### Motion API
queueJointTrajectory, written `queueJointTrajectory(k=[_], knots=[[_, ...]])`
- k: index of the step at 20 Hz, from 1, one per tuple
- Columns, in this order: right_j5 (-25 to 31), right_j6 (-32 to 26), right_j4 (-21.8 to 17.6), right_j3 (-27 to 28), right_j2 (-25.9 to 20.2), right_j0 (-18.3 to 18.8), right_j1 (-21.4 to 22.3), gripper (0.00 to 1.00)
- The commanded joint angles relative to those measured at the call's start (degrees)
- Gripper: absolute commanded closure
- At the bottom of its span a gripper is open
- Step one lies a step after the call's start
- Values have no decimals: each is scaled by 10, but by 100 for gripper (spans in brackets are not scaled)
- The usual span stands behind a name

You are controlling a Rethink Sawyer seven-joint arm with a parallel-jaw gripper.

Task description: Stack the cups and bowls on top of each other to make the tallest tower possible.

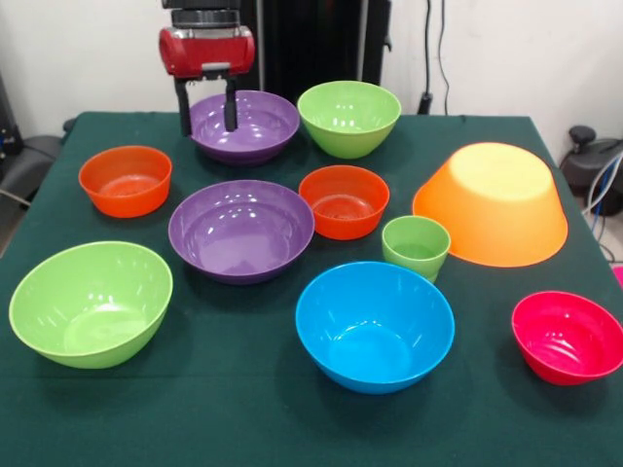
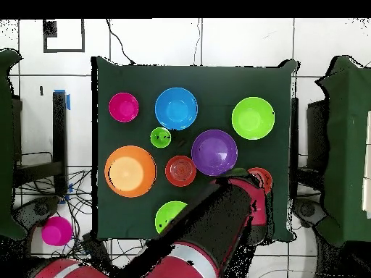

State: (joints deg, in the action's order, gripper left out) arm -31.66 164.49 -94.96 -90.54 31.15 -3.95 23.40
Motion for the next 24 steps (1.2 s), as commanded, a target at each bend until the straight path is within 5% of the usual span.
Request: queueJointTrajectory(k=[1, 13, 24], knots=[[-31, 213, -55, 110, -36, -40, -50, 0], [-51, 324, -97, 227, 2, -52, -163, 0], [-56, 311, -85, 289, 3, -35, -196, 0]])
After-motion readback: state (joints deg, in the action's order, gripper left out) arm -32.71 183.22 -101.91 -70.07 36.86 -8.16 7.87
